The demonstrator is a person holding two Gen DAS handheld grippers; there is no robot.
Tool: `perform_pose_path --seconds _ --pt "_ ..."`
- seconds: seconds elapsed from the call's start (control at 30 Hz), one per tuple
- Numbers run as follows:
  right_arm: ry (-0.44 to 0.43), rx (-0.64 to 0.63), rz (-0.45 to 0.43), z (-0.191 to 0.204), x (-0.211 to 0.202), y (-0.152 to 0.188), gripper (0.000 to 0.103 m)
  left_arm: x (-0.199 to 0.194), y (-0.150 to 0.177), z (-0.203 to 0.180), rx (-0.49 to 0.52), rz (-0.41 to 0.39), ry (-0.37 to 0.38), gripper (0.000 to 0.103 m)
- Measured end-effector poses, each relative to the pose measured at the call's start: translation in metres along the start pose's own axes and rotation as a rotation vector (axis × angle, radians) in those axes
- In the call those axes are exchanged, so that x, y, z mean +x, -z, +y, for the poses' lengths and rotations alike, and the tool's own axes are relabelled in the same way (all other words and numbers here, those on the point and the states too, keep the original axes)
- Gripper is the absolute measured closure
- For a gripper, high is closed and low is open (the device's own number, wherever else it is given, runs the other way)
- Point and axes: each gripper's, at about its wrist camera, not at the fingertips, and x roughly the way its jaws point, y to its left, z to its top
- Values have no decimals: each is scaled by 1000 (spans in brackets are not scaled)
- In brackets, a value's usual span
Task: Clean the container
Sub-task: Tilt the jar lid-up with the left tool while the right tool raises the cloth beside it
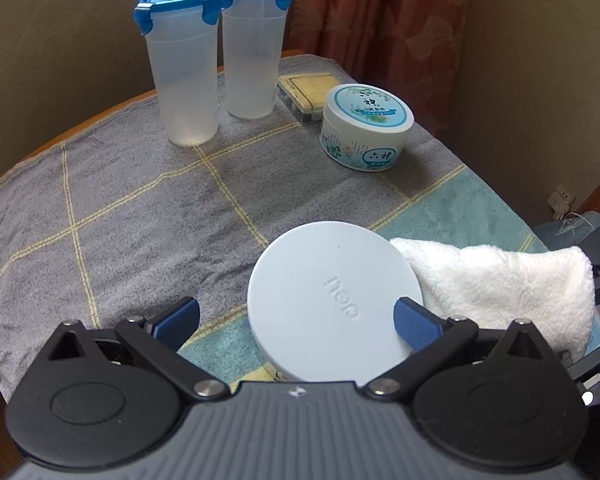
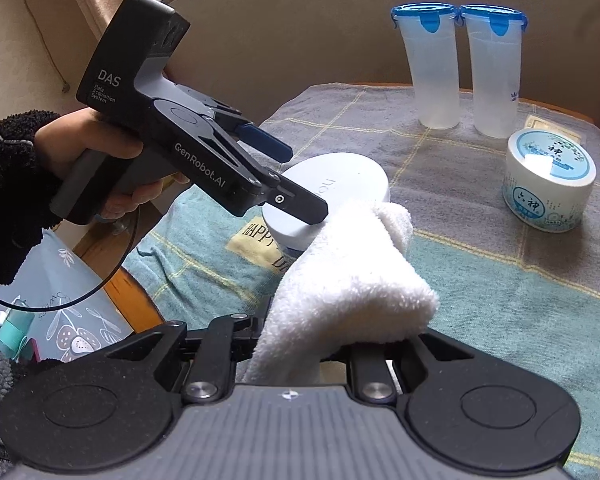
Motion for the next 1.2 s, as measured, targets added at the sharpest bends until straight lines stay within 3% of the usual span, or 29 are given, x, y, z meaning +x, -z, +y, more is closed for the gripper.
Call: perform_pose_path --seconds 0.7,0.97,1.2 --pt "64 78 -100 -21 -33 6 81 14 7 -38 43 -30 -93 0" --pt "62 86 -104 -24 -32 7 81 25 7 -35 36 11 -100 0" --pt "65 92 -101 -26 -32 8 81 24 7 -34 65 -1 -83 2"
